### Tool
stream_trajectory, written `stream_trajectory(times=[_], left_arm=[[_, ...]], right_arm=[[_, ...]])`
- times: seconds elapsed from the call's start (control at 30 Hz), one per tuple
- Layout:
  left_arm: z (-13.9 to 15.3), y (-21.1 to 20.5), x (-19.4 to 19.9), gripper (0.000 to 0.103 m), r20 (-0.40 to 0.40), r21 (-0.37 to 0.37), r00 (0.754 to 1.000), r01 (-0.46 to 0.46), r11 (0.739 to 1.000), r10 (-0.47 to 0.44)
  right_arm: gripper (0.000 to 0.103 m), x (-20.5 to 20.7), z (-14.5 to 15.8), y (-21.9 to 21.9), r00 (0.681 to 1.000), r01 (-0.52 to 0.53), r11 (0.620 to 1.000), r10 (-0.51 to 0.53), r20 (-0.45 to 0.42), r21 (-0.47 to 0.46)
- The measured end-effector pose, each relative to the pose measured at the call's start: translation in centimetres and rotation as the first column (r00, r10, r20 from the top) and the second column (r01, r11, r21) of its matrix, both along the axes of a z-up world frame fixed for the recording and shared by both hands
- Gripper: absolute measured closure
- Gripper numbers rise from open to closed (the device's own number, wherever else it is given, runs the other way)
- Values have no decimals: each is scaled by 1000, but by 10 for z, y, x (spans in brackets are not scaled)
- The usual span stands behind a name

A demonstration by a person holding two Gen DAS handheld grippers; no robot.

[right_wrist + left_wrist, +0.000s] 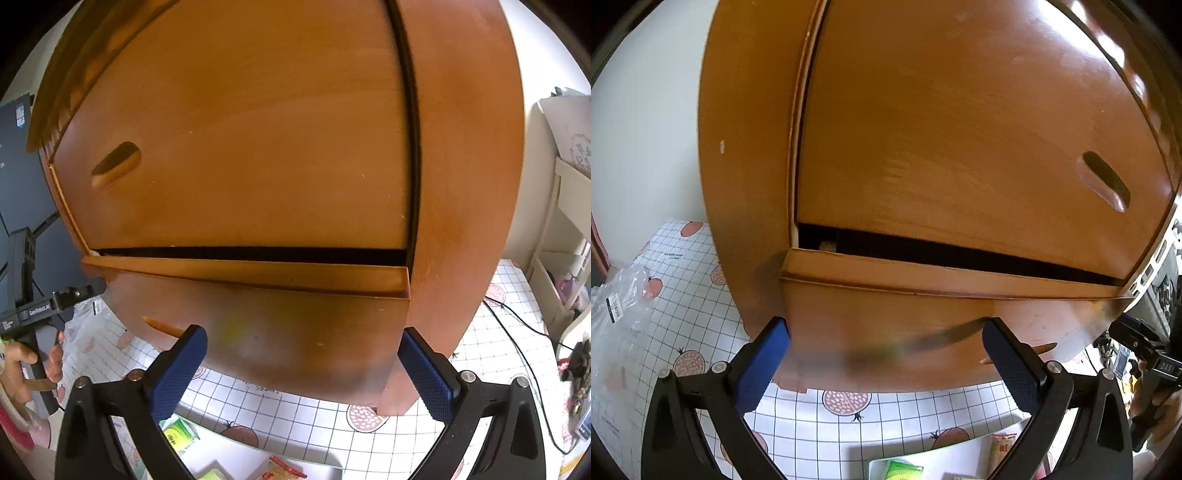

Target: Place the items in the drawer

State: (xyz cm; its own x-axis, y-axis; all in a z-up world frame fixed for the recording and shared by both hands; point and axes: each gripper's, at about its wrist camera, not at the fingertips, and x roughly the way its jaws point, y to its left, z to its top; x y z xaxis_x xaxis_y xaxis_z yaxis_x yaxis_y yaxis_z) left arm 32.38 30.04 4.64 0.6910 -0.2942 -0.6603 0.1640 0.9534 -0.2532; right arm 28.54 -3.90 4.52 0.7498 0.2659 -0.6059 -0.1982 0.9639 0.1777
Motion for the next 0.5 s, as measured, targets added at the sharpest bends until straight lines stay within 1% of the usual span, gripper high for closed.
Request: stream_trajectory(times=[0.37, 0.5], left_arm=[[6, 0, -39, 0, 4, 33, 1000, -5, 999, 5], [9, 5, -51, 0, 6, 30, 1000, -9, 1000, 9]], right_arm=[[0, -32, 4, 7, 1000, 12, 1000, -12, 2, -21], [0, -44, 3, 11, 1000, 15, 1000, -15, 2, -27]])
